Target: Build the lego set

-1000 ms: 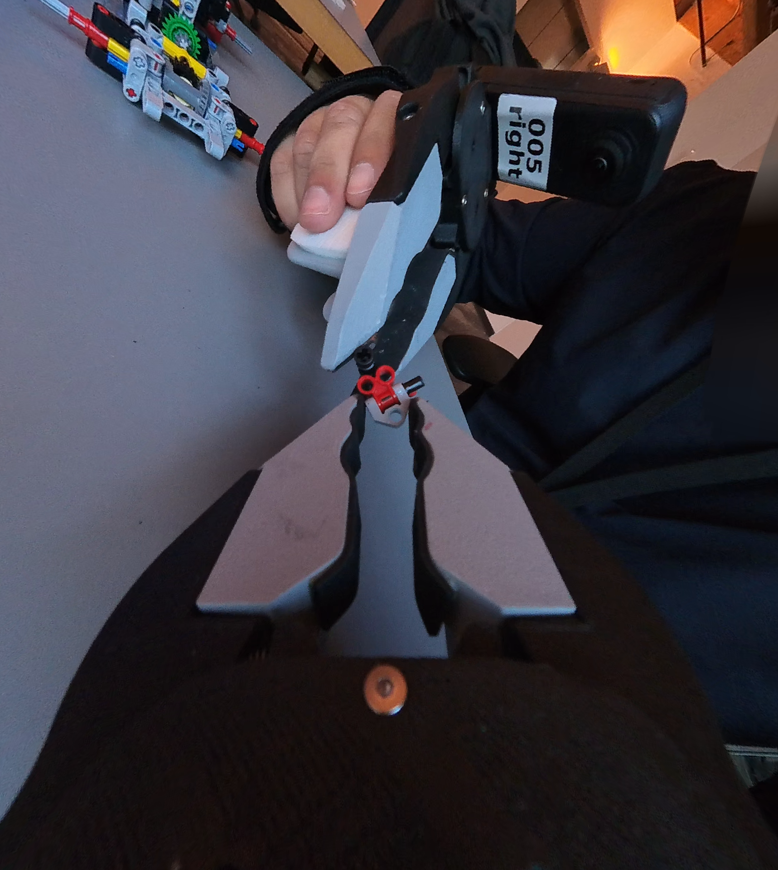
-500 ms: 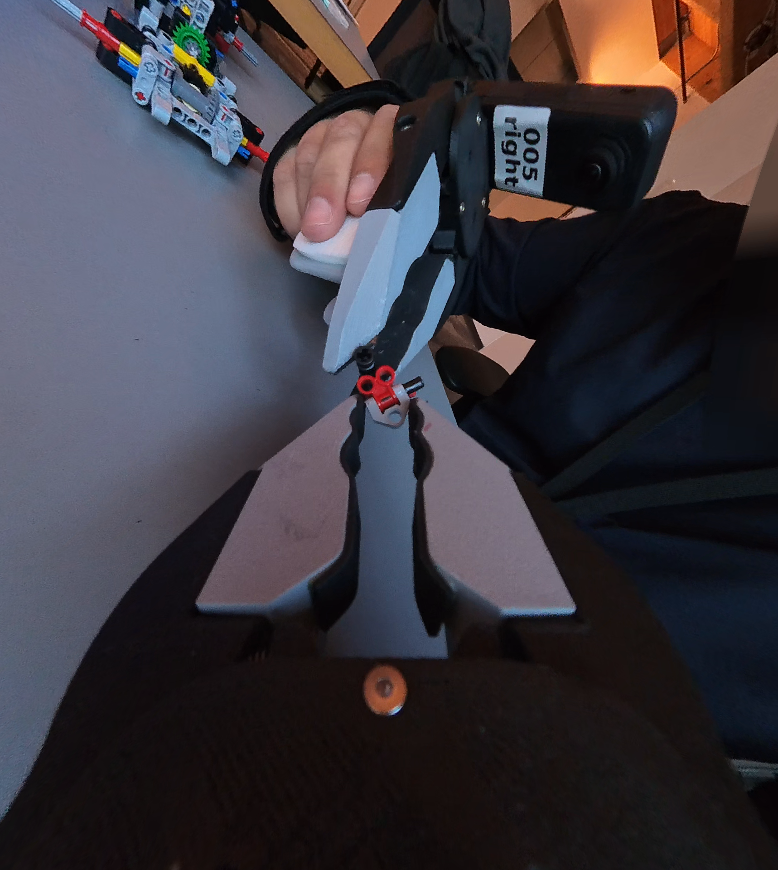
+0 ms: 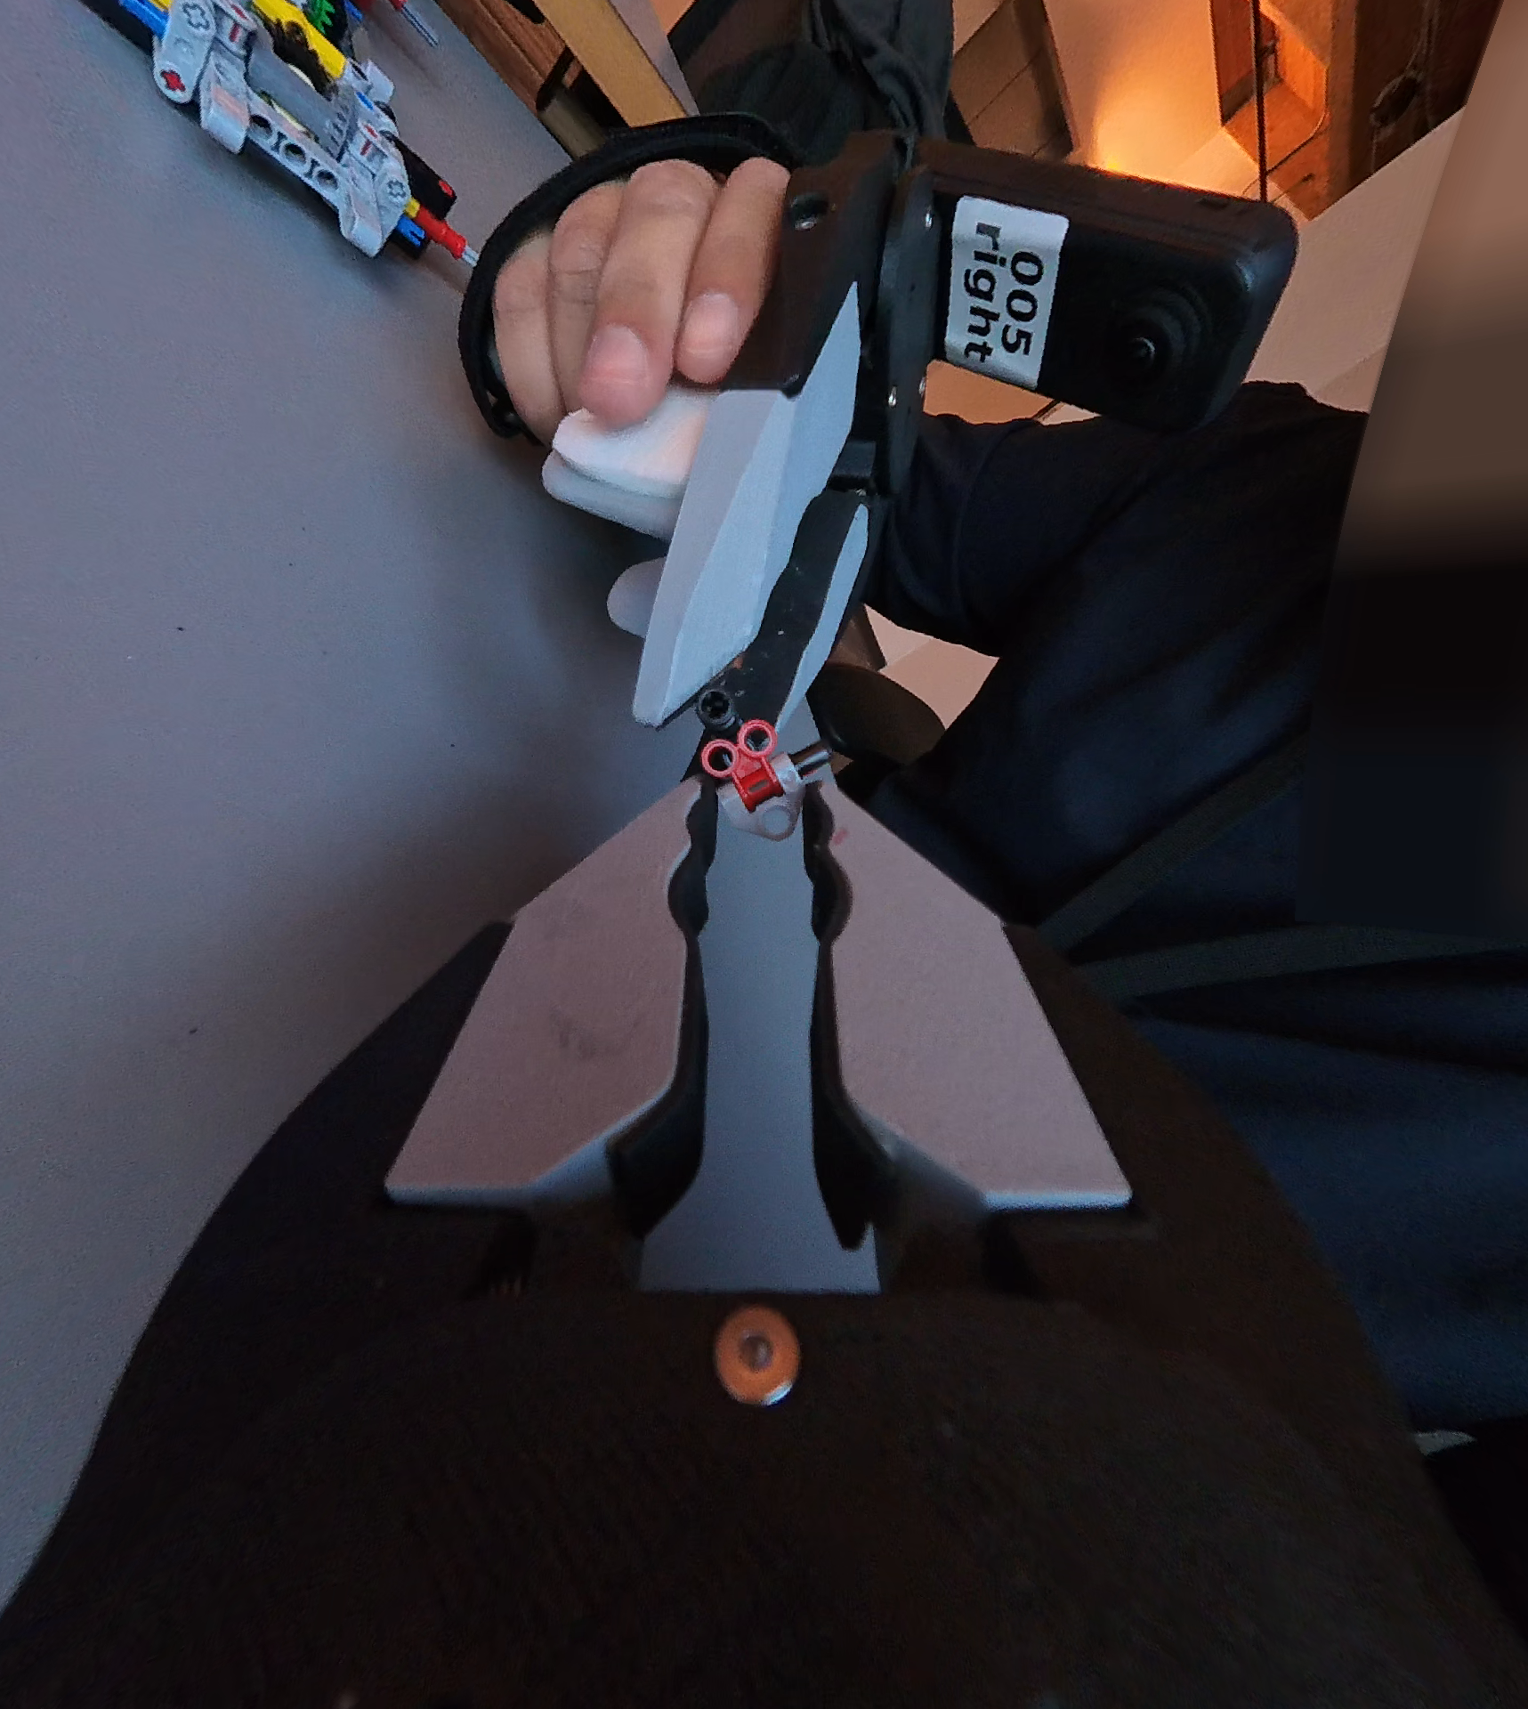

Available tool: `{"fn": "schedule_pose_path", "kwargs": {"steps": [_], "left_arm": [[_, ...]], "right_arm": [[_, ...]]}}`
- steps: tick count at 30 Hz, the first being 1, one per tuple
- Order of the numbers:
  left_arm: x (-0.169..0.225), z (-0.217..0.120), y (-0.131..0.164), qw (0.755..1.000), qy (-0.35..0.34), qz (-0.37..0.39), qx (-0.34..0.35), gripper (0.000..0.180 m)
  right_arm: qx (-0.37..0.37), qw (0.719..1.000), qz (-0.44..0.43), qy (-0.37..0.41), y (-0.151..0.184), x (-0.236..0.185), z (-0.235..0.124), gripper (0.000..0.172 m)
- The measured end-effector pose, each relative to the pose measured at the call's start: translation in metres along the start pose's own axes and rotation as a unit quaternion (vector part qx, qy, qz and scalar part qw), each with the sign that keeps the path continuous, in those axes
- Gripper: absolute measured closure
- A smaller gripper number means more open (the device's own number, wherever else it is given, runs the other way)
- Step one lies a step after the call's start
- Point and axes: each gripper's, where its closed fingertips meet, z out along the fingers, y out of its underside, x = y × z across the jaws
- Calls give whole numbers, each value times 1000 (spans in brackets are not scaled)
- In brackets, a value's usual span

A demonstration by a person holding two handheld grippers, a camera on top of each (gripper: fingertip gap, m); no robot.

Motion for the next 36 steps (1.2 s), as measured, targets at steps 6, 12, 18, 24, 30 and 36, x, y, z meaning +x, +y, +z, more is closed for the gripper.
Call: {"fn": "schedule_pose_path", "kwargs": {"steps": [6, 12, 18, 24, 30, 36], "left_arm": [[0, 1, 1, 1000, 2, -2, -4, 164], [2, 2, 4, 1000, 7, -1, -15, 164], [-5, -8, -7, 1000, -16, 3, 15, 164], [-18, -8, -11, 995, -89, 44, 12, 165], [-32, -6, -5, 977, -183, 100, -34, 165], [-30, -3, -5, 975, -188, 114, -40, 164]], "right_arm": [[0, 1000, -2, -4, 0, -1, 0, 149], [4, 1000, -13, -13, -1, -6, -1, 150], [-23, 999, -17, 20, 8, 5, 1, 156], [-45, 998, -8, 30, 19, 12, 3, 157], [-66, 997, 14, 36, 30, 17, 5, 150], [-38, 999, -12, 30, 17, 11, 5, 142]]}}
